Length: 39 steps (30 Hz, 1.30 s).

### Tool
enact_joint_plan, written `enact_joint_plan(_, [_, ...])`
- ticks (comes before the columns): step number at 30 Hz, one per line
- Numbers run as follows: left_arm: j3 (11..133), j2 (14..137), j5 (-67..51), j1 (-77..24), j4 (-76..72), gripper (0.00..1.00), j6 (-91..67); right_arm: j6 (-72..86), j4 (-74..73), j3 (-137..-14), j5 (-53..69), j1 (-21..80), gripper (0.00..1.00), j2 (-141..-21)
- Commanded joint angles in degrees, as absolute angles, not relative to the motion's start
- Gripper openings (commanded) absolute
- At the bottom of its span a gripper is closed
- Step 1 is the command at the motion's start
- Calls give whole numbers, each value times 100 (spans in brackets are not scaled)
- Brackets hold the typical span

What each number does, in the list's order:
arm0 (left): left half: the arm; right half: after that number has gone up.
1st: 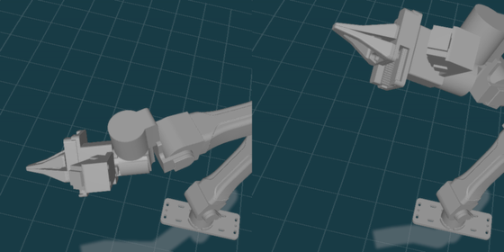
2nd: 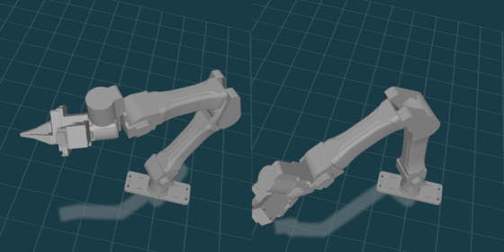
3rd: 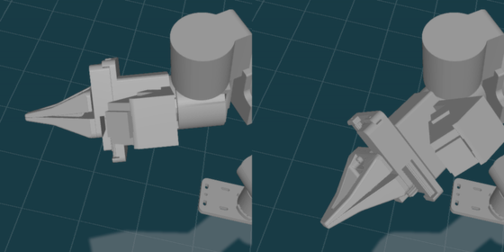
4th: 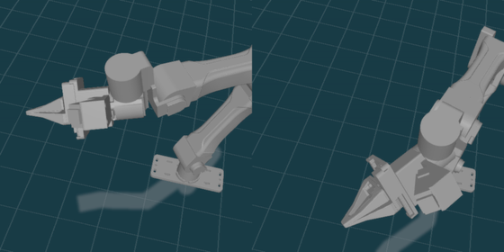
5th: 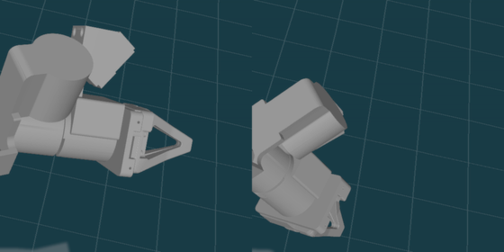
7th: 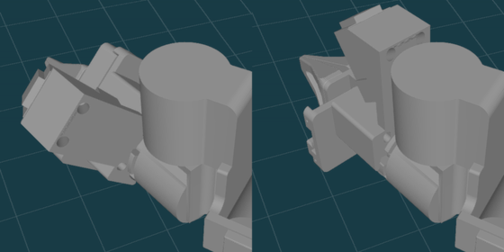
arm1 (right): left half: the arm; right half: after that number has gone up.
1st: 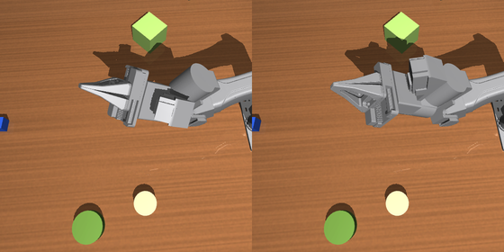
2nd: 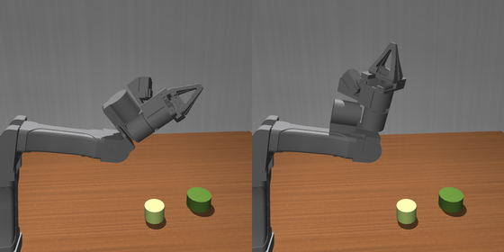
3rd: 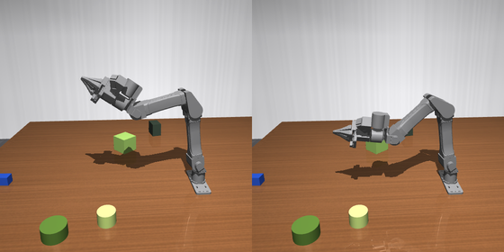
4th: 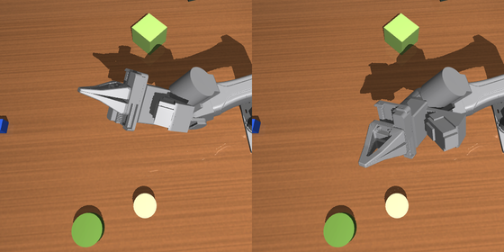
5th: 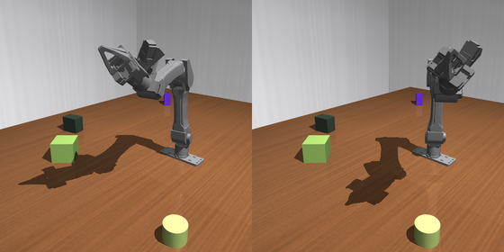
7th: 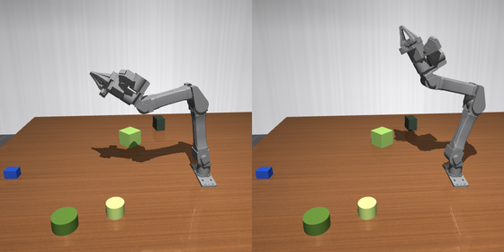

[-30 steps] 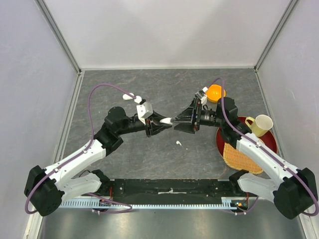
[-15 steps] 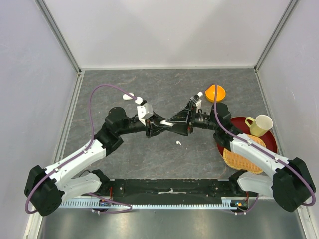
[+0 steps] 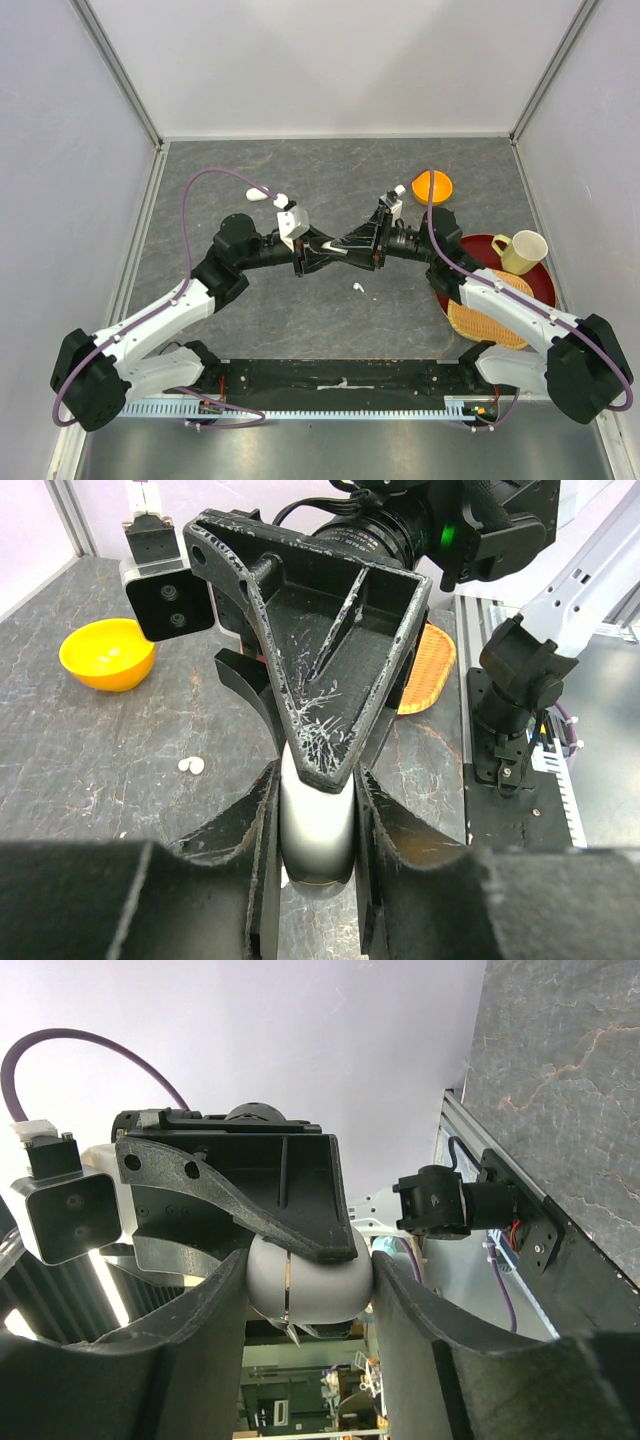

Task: Insert the wireless bluetooth earbuds into the charging case
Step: Pick up the charging case at the center of the board.

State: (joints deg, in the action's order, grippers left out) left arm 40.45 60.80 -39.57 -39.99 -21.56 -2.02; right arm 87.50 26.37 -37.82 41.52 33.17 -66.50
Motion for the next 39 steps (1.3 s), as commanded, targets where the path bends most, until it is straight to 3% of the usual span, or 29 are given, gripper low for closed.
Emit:
enact_joint_plan(1, [4105,6117,-4061,-4025,-2364,2,-9,8999,3023,-3762,4104,3349,52,-6697])
enact_joint_plan(4, [4096,6126,-4008,-4025,-2355,2,-9,9018,3032,-3762,4105,3349,42,-6689])
enact_joint_plan(13, [3999,6064,-3727,-4034,-2584,28,-325,9105,3190,-3534,3788,3349,27,-6601])
enact_joint_plan(17, [3938,6012,-3656,-4034,-2672,43,-509,9298,3524,-3402,3665,3357,25,-6627])
enact_joint_plan(29, [3314,5292,-2726,-4025,-2997,70,-650,9475,3902,-3217,3375,3349,23,-6636])
enact_joint_plan(39, [2479,4807,-2206,-4025,-4023,75,-931,9800,4385,-3129,3401,3349,22,-6689])
